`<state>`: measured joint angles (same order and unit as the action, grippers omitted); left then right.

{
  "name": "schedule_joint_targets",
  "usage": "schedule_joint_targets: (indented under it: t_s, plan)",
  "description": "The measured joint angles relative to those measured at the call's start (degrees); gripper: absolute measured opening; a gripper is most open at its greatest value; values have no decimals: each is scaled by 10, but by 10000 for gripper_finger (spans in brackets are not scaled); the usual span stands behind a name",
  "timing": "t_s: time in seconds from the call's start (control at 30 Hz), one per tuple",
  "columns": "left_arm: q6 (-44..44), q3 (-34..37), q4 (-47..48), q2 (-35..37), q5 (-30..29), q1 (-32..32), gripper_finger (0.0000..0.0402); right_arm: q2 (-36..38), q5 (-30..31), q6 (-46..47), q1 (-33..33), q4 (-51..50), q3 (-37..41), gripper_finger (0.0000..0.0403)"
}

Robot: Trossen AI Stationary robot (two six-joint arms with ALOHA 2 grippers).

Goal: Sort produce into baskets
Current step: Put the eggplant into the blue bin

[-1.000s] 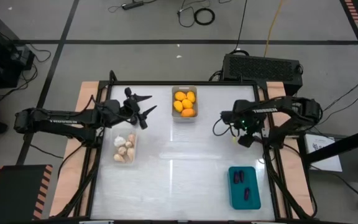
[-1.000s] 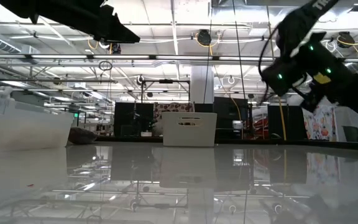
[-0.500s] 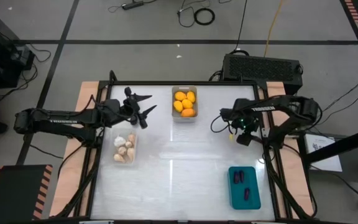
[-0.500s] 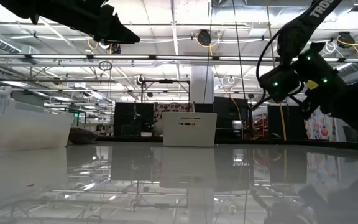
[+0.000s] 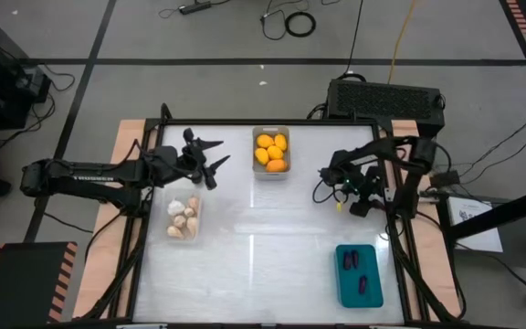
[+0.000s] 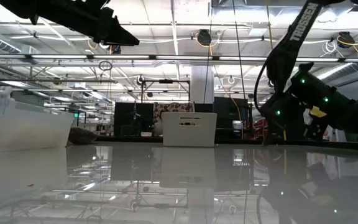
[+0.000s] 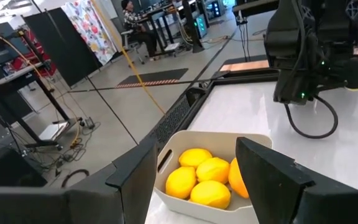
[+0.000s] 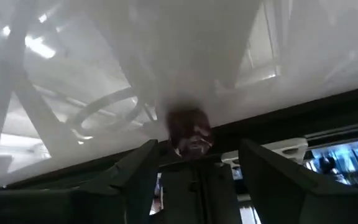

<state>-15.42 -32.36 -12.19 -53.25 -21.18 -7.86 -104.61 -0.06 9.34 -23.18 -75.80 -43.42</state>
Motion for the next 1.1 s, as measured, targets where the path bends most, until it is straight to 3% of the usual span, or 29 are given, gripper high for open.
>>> schedule_joint_targets:
  t_s: [0.43,0.87,1.1]
  plan:
    - [0,0,12,0,0,0,226,-19,-15,-19,0,4,-7,206]
    - [0,0,13,0,0,0,226,-19,-19,-19,0,35,-6,98]
    - [0,0,12,0,-1,0,226,-18,-17,-19,0,13,-17,64]
